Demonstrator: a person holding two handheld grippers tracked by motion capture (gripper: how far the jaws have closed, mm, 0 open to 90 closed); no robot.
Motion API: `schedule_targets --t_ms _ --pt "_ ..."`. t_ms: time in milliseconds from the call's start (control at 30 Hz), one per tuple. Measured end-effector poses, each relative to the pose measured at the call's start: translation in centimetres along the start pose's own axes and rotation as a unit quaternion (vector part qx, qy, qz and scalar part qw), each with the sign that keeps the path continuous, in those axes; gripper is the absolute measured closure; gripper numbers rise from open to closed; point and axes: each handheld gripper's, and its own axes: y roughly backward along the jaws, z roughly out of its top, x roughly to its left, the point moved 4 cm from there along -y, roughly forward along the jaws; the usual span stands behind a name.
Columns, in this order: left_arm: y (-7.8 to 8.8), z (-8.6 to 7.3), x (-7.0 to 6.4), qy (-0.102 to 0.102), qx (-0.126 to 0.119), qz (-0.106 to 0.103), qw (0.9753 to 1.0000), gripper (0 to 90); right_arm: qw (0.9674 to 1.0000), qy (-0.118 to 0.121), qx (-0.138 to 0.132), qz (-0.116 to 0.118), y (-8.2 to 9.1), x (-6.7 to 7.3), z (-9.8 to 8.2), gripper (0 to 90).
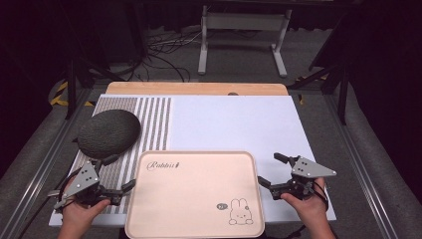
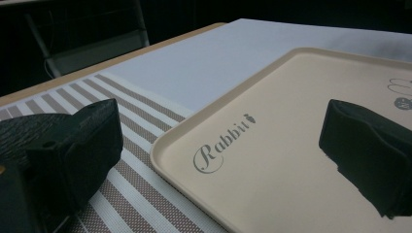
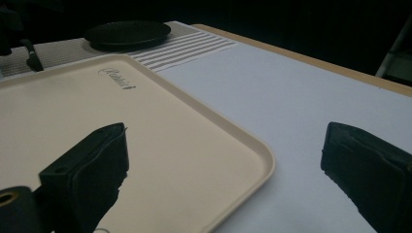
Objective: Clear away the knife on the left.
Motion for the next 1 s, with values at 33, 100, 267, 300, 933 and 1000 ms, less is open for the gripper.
schedule_targets --t_ms 33,100,267,300,933,1000 --pt "0.0 0.0 0.1 0.008 -0.002 -0.001 1.0000 2.8 1.0000 0.002 -0.001 -0.001 0.0 0.0 0.0 4.3" --pt "0.0 0.0 0.2 0.011 -0.002 -0.003 0.9999 2.5 1.0000 0.003 -0.003 -0.002 0.0 0.0 0.1 4.3" --pt "0.0 0.0 0.5 0.025 -0.005 -0.003 0.9997 2.3 1.0000 0.000 -0.005 -0.004 0.0 -0.1 0.1 3.7" --pt "-0.1 -0.1 0.5 0.024 -0.004 -0.004 0.9997 2.4 1.0000 0.000 -0.006 -0.005 0.0 -0.1 0.1 3.6" --pt "-0.7 1.6 1.6 -0.024 0.139 -0.044 0.9890 9.4 0.9999 -0.008 -0.006 0.000 0.0 -0.6 -0.2 3.5" --pt "-0.8 1.5 1.7 -0.035 0.166 -0.045 0.9845 9.5 1.0000 -0.007 -0.001 0.003 -0.1 -0.6 -0.4 3.5"
